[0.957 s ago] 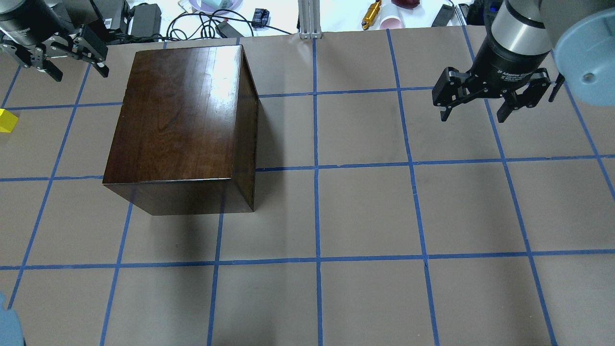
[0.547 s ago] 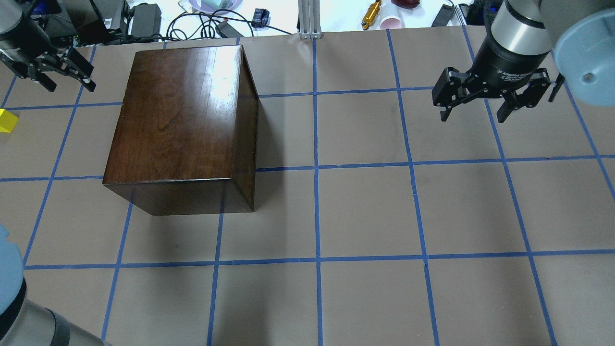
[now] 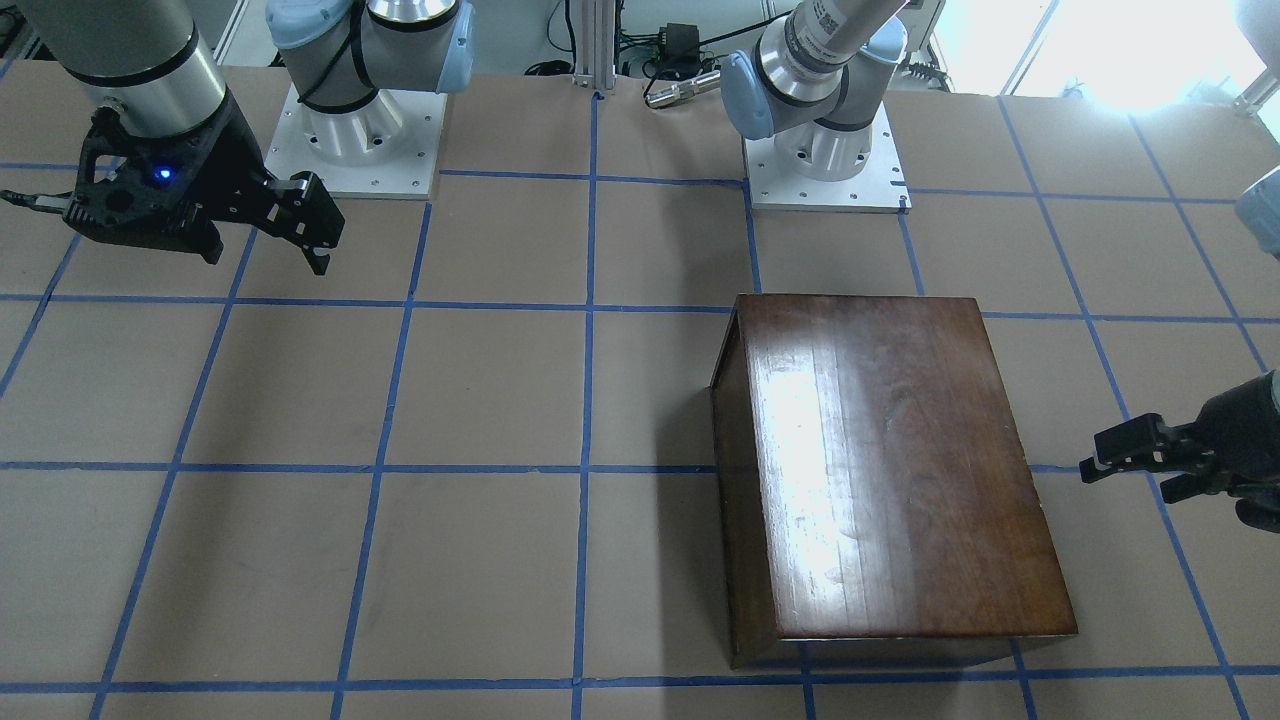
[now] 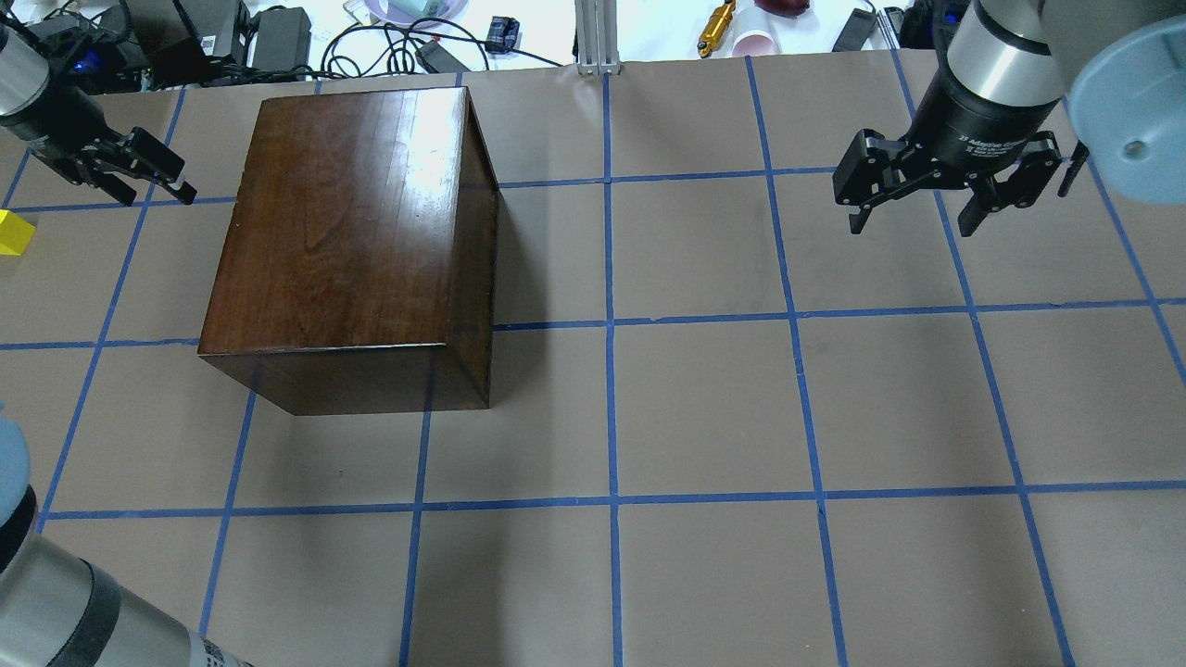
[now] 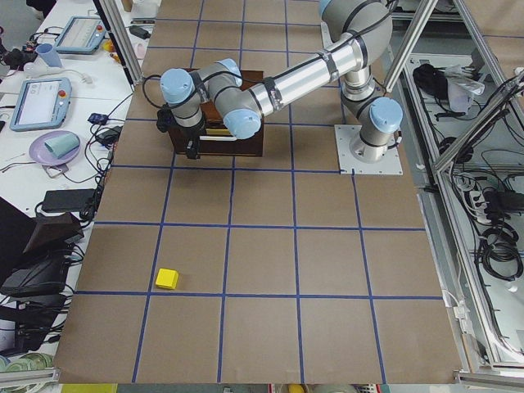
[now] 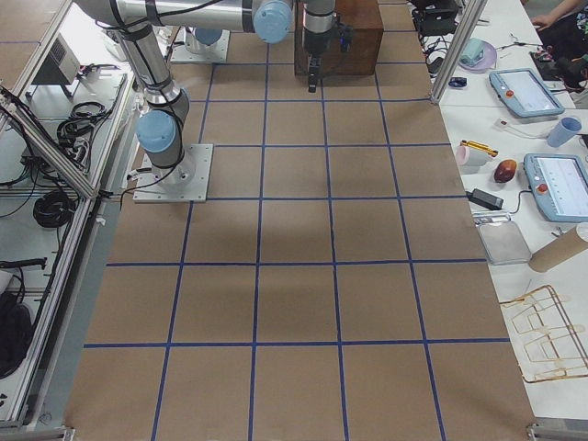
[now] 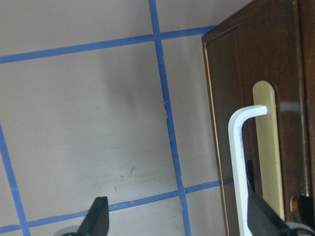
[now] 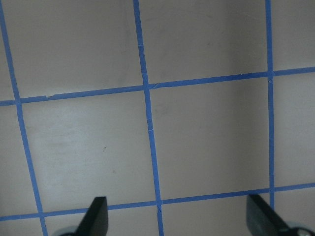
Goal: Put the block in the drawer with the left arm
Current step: 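Move the left gripper down beside the cabinet to the white drawer handle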
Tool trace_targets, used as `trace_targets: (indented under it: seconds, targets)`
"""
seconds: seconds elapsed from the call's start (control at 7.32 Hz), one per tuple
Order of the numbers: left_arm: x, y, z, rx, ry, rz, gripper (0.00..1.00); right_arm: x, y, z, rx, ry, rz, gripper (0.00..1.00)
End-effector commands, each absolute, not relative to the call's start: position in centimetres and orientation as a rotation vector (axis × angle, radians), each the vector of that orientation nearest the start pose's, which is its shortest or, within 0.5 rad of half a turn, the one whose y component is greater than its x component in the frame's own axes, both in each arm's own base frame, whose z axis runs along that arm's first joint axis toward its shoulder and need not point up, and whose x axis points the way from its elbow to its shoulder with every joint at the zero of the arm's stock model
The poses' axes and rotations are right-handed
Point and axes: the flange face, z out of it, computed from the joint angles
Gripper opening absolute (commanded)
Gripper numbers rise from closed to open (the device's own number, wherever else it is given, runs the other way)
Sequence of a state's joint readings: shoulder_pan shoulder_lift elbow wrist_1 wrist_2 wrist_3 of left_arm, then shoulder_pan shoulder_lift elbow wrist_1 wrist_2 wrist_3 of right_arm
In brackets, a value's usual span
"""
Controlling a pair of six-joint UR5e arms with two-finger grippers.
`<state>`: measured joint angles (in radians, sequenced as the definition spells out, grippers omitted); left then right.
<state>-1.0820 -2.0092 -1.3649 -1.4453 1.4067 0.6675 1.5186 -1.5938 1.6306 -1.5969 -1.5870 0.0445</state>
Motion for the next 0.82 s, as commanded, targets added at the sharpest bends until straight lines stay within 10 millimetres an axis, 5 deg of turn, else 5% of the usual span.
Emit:
trace_targets:
  seconds: [0.0, 0.68]
  targets:
    - [16.9, -64.2, 31.9, 0.285, 3.454, -0.025, 1.0, 10.7, -48.7, 47.2, 0.152, 3.153, 0.017, 1.0]
    - [16.6, -64.1, 28.7, 0.286, 3.507, 0.039, 1.0, 10.7, -48.7, 47.2, 0.152, 3.153, 0.017, 1.0]
